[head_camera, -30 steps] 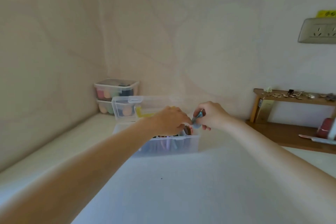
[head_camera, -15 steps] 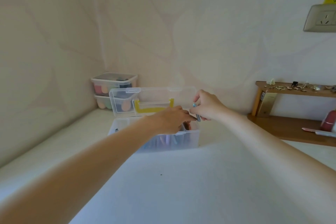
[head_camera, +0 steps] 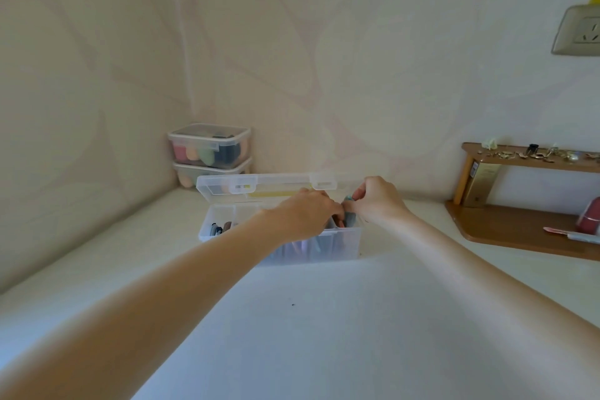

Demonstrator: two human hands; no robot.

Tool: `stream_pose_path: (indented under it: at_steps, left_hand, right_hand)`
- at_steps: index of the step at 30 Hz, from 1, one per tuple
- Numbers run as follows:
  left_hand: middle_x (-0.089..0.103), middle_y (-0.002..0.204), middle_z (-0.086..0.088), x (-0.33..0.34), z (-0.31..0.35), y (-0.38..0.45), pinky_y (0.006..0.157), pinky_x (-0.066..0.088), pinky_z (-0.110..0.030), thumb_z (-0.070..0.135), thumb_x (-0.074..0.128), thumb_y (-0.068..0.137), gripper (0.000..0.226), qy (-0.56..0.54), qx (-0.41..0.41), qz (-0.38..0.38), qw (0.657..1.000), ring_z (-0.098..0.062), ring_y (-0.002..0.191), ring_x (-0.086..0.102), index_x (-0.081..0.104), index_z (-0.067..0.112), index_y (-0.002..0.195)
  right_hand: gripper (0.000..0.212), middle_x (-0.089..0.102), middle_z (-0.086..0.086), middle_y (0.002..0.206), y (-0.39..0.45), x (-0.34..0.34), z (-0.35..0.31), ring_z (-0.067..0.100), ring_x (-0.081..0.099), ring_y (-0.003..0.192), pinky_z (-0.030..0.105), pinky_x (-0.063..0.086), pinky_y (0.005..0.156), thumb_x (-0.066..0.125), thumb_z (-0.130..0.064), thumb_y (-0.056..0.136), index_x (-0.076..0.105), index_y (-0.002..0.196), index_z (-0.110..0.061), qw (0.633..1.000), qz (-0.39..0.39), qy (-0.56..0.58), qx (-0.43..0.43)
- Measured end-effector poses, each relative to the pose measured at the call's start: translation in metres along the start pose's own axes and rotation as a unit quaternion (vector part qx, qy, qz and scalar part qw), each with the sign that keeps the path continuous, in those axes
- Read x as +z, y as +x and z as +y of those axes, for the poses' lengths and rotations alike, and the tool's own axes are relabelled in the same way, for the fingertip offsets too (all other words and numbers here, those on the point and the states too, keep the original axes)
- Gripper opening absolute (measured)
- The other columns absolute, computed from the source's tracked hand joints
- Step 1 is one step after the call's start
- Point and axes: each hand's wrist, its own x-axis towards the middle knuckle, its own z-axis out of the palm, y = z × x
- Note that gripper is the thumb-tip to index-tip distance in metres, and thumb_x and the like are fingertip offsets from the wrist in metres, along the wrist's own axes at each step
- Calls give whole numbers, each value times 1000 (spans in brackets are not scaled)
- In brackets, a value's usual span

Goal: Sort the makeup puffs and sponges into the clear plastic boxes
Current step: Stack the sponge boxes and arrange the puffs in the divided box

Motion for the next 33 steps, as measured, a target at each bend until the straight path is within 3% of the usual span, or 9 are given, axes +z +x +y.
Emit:
stream_pose_path:
  at_steps: [5, 9, 14, 18, 22, 25, 28, 31, 33]
  left_hand:
    - [61, 122, -4, 3, -2, 0, 98, 38, -33, -4, 37, 88, 49, 3, 2, 7, 1000, -23, 114, 53, 55, 24, 124]
    - [58, 128, -2, 4, -4, 1, 102, 36, -34, -2, 37, 90, 52, 4, 8, -2, 1000, -22, 121, 47, 54, 29, 128]
    - [52, 134, -4, -1, -5, 0, 104, 29, -33, -3, 36, 89, 58, -6, 6, -42, 999, -21, 130, 34, 48, 31, 134]
    - [56, 128, -7, 0, -3, 2, 101, 35, -35, -6, 34, 88, 59, 1, -10, -48, 999, -26, 121, 42, 47, 29, 134]
    - [57, 111, -16, -1, 0, 0, 86, 38, -30, -1, 35, 90, 45, -28, -35, -8, 999, -32, 107, 52, 51, 21, 125]
    - [57, 114, -14, -5, 3, -4, 80, 32, -25, -2, 36, 90, 44, -32, -32, -8, 999, -29, 105, 53, 52, 19, 125]
    - [56, 116, -15, -9, 5, -6, 83, 37, -27, -1, 36, 91, 41, -27, -39, -14, 999, -29, 104, 54, 50, 17, 125]
    - [56, 118, -15, -10, 7, -7, 87, 41, -31, 0, 36, 92, 41, -28, -46, -19, 998, -29, 104, 54, 45, 15, 129]
    - [54, 118, -14, -10, 7, -6, 88, 43, -34, 1, 36, 93, 42, -41, -52, -23, 998, -31, 102, 55, 40, 15, 132]
  right_hand:
    - [48, 28, -1, 46, 0, 0, 2, 18, 29, 49, 27, 22, 49, 70, -20, 72, 32, 43, -16, 1000, -3, -12, -10]
    - [19, 50, 6, 63, 0, -2, -4, 21, 44, 62, 28, 34, 57, 69, -19, 75, 62, 62, -6, 995, -21, -92, -19]
    - [34, 39, 7, 55, -2, -5, -9, 22, 37, 61, 25, 24, 48, 66, -18, 75, 44, 51, -9, 985, -46, -164, -39]
    - [43, 34, 4, 54, -3, -2, -11, 24, 36, 62, 26, 23, 46, 65, -23, 75, 37, 46, -10, 976, -50, -204, -56]
    - [42, 33, 5, 65, -4, 1, -4, 25, 34, 74, 25, 25, 46, 62, -27, 79, 39, 46, -13, 977, -58, -197, -57]
    - [30, 48, 10, 88, -4, 4, -9, 29, 45, 90, 28, 42, 62, 60, -29, 82, 53, 60, -11, 972, -61, -220, -55]
    - [30, 49, 15, 116, -5, 6, -13, 32, 42, 115, 31, 41, 77, 57, -30, 86, 48, 63, -12, 960, -54, -262, -78]
    - [27, 41, 11, 118, -6, 5, -7, 29, 42, 113, 34, 45, 84, 66, -29, 81, 61, 101, -12, 966, -27, -236, -98]
    - [21, 49, 8, 110, -5, 1, -2, 24, 51, 101, 29, 45, 78, 70, -25, 78, 67, 98, -20, 984, -38, -137, -105]
